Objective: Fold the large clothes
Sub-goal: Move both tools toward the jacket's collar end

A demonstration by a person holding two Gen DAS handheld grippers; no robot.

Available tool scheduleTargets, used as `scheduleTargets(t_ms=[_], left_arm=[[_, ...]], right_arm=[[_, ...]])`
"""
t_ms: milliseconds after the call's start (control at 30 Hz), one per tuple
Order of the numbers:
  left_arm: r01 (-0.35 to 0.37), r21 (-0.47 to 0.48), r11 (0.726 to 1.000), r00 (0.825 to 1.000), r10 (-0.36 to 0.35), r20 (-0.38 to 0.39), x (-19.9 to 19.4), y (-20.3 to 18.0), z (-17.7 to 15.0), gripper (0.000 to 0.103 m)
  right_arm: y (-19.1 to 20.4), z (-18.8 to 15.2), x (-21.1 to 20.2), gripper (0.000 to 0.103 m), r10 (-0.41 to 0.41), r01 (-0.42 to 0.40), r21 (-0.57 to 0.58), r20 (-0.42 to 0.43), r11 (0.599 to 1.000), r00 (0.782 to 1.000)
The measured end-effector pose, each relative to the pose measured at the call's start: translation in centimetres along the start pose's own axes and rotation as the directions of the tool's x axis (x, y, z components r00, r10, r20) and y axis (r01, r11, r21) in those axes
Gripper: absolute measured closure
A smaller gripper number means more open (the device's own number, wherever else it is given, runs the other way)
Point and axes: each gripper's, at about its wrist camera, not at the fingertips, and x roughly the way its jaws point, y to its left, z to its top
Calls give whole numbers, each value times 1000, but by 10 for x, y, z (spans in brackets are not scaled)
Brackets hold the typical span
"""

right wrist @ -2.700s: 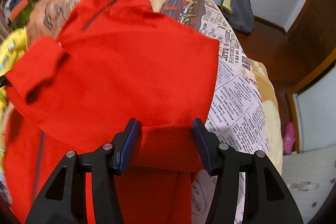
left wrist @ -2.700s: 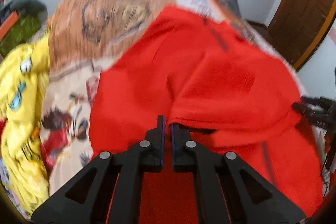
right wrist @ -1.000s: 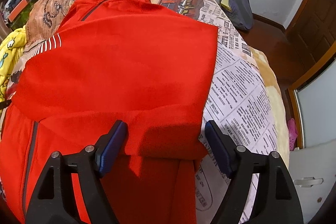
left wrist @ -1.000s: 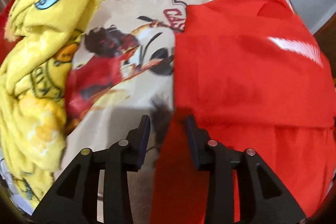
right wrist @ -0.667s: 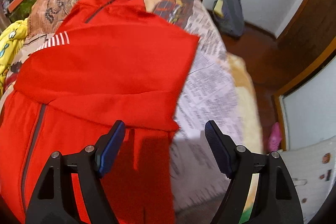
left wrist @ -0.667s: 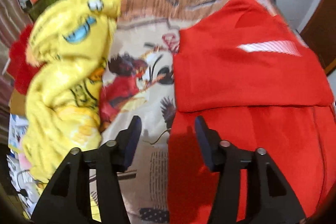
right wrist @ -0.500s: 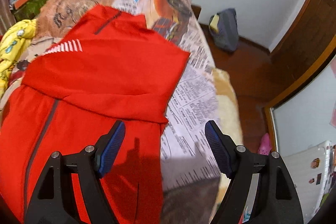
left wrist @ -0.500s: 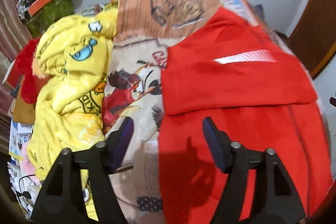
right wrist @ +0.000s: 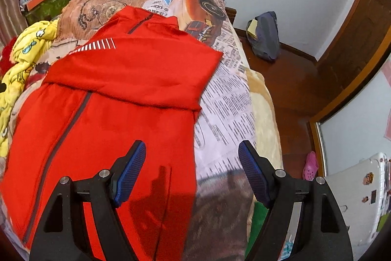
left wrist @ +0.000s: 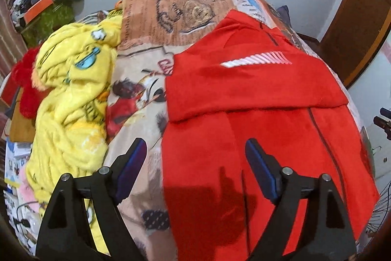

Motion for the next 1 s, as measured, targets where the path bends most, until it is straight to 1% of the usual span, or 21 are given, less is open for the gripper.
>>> scheduleTargets(t_ms=[33, 100, 233, 267, 300, 367, 400, 500, 567, 600, 700, 800, 833, 900, 933, 1000], left_arm=[[3, 5, 1000, 1000, -3, 5, 2, -3, 6, 21], [17, 15, 1000, 999, -18, 28, 9, -13, 28, 21], [67, 47, 997, 995, -70, 67, 30, -37, 80, 21], [75, 56, 996, 994, -79, 72, 39, -44, 95, 21], [83, 66, 994, 993, -88, 75, 49, -50, 111, 21], [99, 74, 992, 992, -105, 76, 68, -59, 136, 21], [105, 73, 992, 991, -111, 71, 80, -63, 149, 20], [96, 80, 992, 994, -100, 54, 113, -73, 178, 21], [90, 81, 993, 994, -95, 57, 134, -76, 195, 21], [96, 69, 993, 993, -100, 61, 145, -74, 204, 21], [150, 12, 989, 987, -150, 65, 173, -66, 225, 21], [157, -25, 987, 987, -156, 43, 205, -60, 244, 24], [152, -36, 988, 988, -151, 33, 217, -58, 251, 28], [171, -65, 983, 985, -171, 17, 236, -55, 261, 32], [182, -85, 980, 983, -182, 14, 246, -53, 264, 32], [180, -122, 976, 984, -180, 9, 261, -51, 267, 32]], right_arm=[[1, 5, 1, 28, 6, -6, 4, 9, 1000, 1000], [3, 20, 6, 28, 19, -19, 12, 28, 1000, 999], [8, 63, 27, 28, 52, -54, 25, 71, 998, 996], [9, 78, 36, 28, 59, -62, 30, 79, 998, 995], [9, 86, 41, 28, 62, -65, 35, 82, 997, 995], [7, 113, 62, 28, 90, -94, 43, 85, 995, 992], [8, 119, 69, 28, 101, -105, 50, 84, 993, 991], [7, 146, 100, 28, 142, -146, 64, 58, 987, 988], [7, 164, 122, 28, 148, -151, 62, 47, 987, 988], [7, 171, 130, 28, 147, -150, 61, 43, 987, 988], [8, 191, 156, 28, 171, -173, 63, 35, 983, 985], [9, 210, 185, 28, 197, -197, 76, 11, 977, 980], [10, 217, 196, 28, 205, -204, 82, 0, 976, 979], [8, 227, 214, 28, 233, -230, 109, -19, 967, 972], [6, 232, 224, 28, 252, -247, 136, -25, 960, 967], [5, 240, 240, 28, 287, -275, 171, -45, 946, 957]])
